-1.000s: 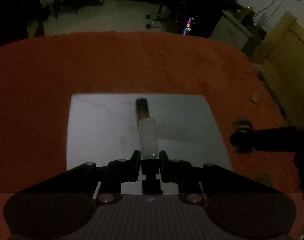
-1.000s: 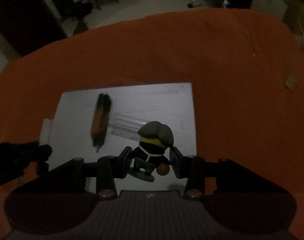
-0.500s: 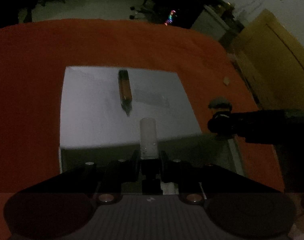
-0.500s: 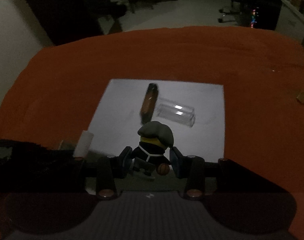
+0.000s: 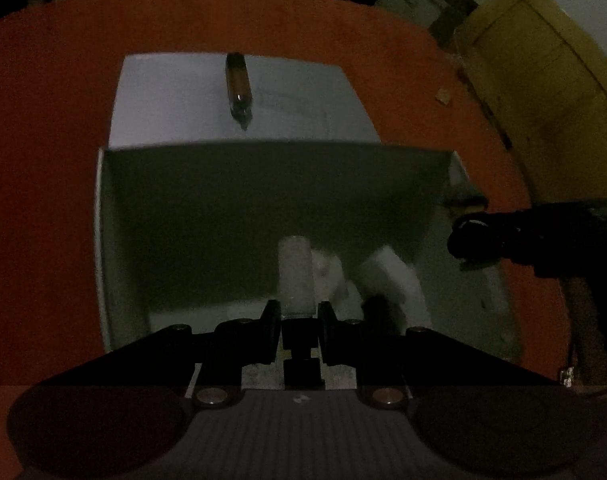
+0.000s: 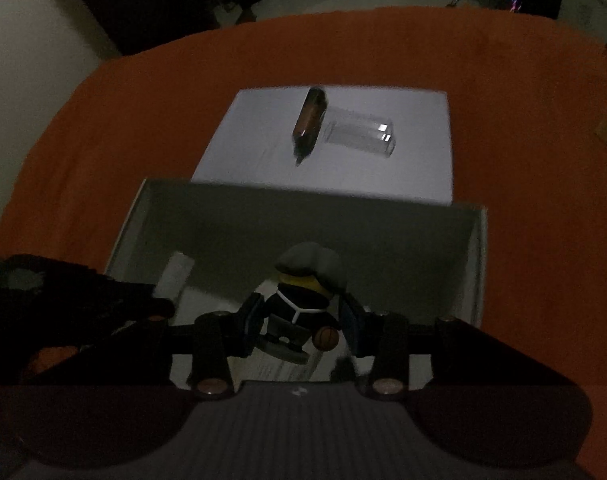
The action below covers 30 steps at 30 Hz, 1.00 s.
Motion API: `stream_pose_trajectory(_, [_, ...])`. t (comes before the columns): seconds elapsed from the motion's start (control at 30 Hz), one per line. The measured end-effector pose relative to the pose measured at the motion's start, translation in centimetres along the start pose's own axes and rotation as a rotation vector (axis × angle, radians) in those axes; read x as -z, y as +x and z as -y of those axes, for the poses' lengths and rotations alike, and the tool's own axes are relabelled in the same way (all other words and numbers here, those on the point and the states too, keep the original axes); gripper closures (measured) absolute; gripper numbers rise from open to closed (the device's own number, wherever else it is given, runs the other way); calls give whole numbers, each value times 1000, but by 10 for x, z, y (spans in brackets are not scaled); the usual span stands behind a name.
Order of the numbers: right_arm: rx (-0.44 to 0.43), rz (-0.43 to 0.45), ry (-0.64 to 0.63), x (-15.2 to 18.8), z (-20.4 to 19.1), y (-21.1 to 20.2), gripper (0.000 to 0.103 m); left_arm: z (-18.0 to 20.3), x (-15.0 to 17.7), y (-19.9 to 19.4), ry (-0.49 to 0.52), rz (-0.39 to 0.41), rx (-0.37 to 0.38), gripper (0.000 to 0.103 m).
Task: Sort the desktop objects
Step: 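Carry the vial and figurine over the box with both grippers, then lower the vial and figurine into the box and open both grippers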
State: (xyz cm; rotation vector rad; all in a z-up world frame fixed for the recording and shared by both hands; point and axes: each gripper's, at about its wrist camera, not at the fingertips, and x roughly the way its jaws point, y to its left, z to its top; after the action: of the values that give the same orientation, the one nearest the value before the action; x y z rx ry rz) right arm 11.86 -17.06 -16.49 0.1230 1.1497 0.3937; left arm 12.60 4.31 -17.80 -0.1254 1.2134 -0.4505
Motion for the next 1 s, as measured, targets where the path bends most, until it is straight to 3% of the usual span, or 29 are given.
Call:
stream_pose_trajectory(0.47, [-6,-89,-22,48,-6,37,59,8,30,28,24,-81,-19,87])
stream_pose_trajectory(1.0, [39,-167,-76,68,-9,67,59,9,43,50,60,-104,-66,87])
